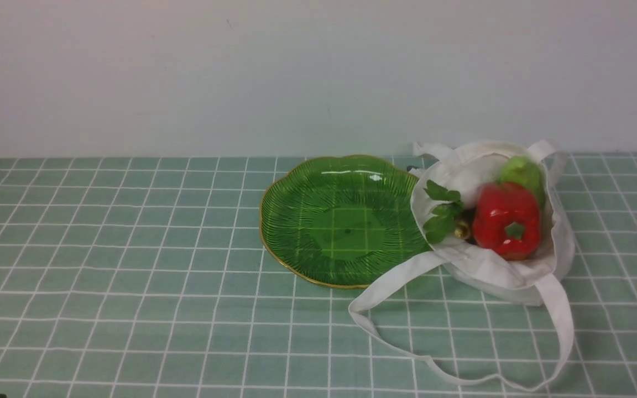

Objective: Take vegetables from cloth bag on blue coffee tablecloth place on plate.
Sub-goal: 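Reach for the red bell pepper in the white bag with the right gripper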

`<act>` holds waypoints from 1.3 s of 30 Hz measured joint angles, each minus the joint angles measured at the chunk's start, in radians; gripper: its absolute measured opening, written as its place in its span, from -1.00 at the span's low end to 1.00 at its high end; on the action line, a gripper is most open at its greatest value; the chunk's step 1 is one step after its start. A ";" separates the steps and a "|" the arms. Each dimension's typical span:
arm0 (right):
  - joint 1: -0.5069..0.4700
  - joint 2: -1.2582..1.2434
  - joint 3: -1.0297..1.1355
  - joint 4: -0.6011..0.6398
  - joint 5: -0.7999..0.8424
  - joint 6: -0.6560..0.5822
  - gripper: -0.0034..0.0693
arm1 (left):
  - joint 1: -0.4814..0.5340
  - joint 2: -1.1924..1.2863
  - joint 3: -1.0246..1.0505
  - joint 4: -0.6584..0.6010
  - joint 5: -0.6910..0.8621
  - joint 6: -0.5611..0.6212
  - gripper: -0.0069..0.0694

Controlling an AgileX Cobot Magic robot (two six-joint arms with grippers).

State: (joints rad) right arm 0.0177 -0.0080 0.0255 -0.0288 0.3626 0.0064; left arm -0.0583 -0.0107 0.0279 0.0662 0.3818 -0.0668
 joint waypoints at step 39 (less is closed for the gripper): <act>0.000 0.000 0.005 0.521 -0.206 0.326 -0.95 | 0.000 0.000 0.000 0.000 0.000 0.000 -0.84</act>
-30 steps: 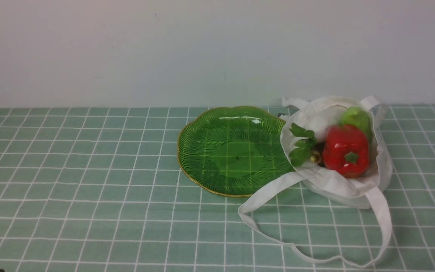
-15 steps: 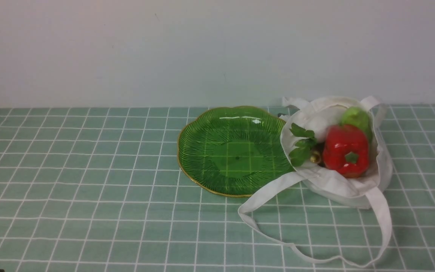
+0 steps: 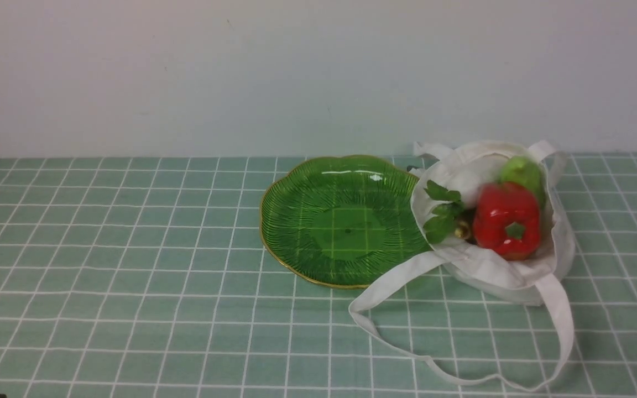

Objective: Take vegetables from cloth bag on blue coffee tablecloth place on plate.
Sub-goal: 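Reach for the red bell pepper in the white bag with the right gripper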

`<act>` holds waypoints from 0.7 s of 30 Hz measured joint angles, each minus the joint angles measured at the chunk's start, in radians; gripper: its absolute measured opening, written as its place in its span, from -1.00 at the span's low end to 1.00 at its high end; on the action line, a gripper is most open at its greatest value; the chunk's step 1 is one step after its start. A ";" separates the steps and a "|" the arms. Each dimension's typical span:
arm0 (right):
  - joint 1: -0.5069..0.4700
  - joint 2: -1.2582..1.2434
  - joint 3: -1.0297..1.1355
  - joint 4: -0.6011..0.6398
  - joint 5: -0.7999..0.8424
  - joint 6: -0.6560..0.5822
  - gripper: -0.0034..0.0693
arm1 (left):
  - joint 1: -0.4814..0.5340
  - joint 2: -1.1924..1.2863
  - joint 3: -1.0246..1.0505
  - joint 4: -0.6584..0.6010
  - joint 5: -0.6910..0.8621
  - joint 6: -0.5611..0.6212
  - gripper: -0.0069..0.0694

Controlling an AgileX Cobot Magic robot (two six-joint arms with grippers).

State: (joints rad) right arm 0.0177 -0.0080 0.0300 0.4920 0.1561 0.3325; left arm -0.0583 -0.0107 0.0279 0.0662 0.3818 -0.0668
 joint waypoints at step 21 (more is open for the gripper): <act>0.000 0.716 -0.642 -0.122 0.504 -0.398 -0.91 | 0.000 0.000 0.000 0.000 0.001 0.000 -0.84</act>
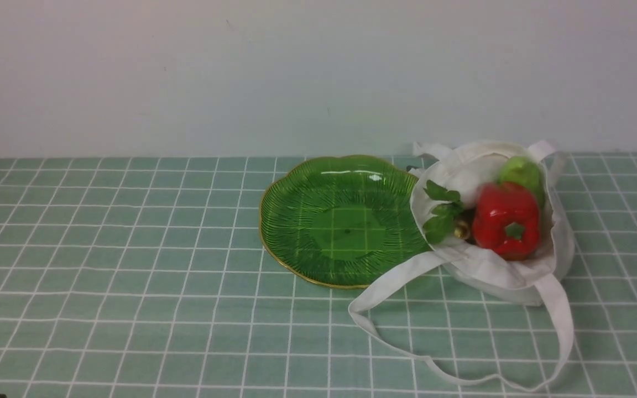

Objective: Take vegetables from cloth bag on blue coffee tablecloth place on plate.
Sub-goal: 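Reach for the red bell pepper in the white bag with the right gripper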

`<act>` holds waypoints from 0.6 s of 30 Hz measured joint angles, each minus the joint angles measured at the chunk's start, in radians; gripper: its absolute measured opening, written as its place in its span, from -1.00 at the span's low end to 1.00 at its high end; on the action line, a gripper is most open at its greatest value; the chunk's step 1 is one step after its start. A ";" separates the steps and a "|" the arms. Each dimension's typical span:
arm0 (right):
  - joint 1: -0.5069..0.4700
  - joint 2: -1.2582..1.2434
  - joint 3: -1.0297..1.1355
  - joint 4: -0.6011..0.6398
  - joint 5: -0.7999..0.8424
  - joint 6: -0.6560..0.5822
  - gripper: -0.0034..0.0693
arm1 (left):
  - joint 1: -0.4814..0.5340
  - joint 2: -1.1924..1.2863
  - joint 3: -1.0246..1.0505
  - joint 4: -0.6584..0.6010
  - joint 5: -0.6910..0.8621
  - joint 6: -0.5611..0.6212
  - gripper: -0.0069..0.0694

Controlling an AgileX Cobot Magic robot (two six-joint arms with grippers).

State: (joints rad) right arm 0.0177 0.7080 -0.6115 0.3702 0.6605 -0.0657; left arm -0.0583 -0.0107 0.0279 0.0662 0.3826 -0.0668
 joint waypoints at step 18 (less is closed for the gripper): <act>0.109 0.707 -0.408 0.108 0.033 -0.269 0.89 | 0.000 0.000 0.000 0.001 0.000 0.000 -0.84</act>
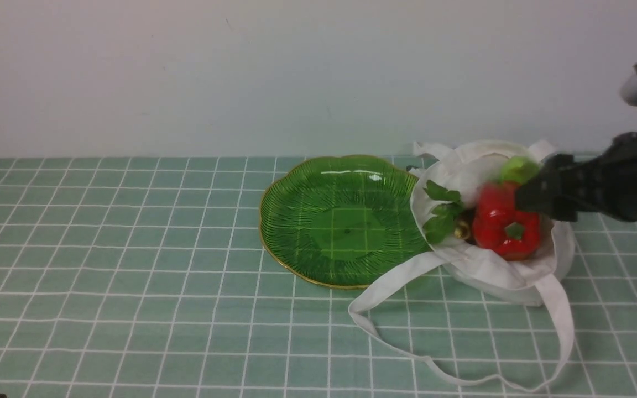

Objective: Take vegetables from cloth bag on blue coffee tablecloth place on plate.
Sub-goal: 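Reach for the red bell pepper in the white bag with the right gripper, then place the red bell pepper on the plate with the right gripper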

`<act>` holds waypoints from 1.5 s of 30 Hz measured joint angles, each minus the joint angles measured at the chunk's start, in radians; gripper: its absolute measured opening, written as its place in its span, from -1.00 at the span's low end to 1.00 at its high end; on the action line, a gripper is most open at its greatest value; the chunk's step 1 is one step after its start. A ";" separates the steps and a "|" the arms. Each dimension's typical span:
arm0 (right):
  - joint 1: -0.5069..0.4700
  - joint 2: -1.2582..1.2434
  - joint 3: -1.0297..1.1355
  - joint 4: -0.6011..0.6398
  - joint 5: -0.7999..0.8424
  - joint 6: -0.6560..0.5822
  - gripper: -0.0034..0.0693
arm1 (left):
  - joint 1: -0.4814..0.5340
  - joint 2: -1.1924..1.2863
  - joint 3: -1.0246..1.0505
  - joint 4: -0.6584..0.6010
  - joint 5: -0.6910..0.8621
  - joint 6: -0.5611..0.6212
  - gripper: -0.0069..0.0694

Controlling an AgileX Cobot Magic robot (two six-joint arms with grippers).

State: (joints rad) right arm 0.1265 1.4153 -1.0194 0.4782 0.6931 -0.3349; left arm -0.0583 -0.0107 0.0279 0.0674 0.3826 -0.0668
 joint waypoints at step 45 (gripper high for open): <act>0.070 0.043 -0.168 -0.095 -0.044 0.165 0.76 | 0.000 0.000 0.000 0.000 0.000 0.000 -0.84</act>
State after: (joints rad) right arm 0.1969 1.4587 -1.1872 0.3832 0.6494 -0.1697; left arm -0.0583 -0.0107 0.0279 0.0674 0.3826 -0.0668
